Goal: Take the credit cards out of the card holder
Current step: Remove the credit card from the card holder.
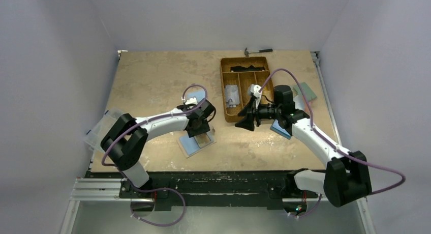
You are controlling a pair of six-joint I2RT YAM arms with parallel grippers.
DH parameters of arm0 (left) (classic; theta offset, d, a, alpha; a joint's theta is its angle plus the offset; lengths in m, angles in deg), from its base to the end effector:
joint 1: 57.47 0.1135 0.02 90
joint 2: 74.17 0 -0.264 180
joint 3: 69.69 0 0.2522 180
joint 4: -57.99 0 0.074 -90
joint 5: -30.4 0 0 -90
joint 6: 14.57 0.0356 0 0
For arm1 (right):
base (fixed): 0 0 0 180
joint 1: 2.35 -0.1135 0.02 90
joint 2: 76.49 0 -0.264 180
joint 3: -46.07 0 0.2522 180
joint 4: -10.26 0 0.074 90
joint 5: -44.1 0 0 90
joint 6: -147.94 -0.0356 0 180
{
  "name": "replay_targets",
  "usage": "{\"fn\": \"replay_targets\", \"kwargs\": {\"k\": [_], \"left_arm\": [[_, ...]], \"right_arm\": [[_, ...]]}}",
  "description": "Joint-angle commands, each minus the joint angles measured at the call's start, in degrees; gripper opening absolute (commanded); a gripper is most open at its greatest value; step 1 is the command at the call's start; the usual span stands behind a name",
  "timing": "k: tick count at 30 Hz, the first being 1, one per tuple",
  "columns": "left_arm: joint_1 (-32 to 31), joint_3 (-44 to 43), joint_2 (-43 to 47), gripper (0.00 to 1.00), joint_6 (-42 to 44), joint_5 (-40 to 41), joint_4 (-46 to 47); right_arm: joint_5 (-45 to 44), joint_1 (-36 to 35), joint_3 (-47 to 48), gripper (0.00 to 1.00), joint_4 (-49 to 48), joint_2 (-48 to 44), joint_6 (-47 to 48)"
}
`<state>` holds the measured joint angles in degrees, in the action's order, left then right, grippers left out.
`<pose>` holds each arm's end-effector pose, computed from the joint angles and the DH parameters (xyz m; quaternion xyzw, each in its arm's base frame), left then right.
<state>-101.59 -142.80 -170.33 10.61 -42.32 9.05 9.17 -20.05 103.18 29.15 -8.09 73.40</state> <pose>0.2326 -0.2109 0.1745 -0.1986 0.9564 -0.0397 0.2107 0.2309 0.1043 0.2621 -0.4403 0.6709 0.4093 0.4342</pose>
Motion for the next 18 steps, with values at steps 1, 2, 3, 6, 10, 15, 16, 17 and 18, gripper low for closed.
{"fn": "replay_targets", "kwargs": {"k": [1,2,3,6,10,15,16,17,18], "left_arm": [[-0.94,4.3,2.79,0.49,2.17,-2.84,0.54],[-1.14,4.89,3.54,0.49,2.21,-2.86,0.9],[-1.3,5.61,4.79,0.49,2.23,-2.72,1.22],[-1.73,7.21,8.13,0.51,2.3,-2.29,2.22],[-1.94,9.05,12.82,0.55,2.4,-1.65,2.99],[-1.89,11.56,17.67,0.6,4.05,-1.96,4.15],[-1.93,12.06,18.55,0.6,4.54,-2.05,4.17],[-1.9,12.52,19.41,0.6,5.03,-1.96,4.04],[-1.93,13.15,20.42,0.61,5.57,-1.72,3.89]], "right_arm": [[-1.02,-4.08,0.76,0.61,-1.75,2.35,-4.41],[-2.06,-5.57,0.65,0.61,-2.12,2.74,-4.87],[-3.07,-6.86,0.66,0.6,-2.52,3.31,-5.56],[-5.44,-9.69,0.87,0.55,-4.24,5.47,-8.27],[-7.5,-12.43,1.57,0.46,-5.93,8.06,-11.53],[-9.53,-14.55,1.79,0.37,-9.32,10.72,-17.01],[-10.11,-14.66,1.72,0.37,-9.93,11.11,-18.13],[-10.5,-14.74,1.78,0.37,-10.52,11.47,-19.18],[-10.79,-14.88,1.88,0.37,-11.02,11.83,-19.98]]}}
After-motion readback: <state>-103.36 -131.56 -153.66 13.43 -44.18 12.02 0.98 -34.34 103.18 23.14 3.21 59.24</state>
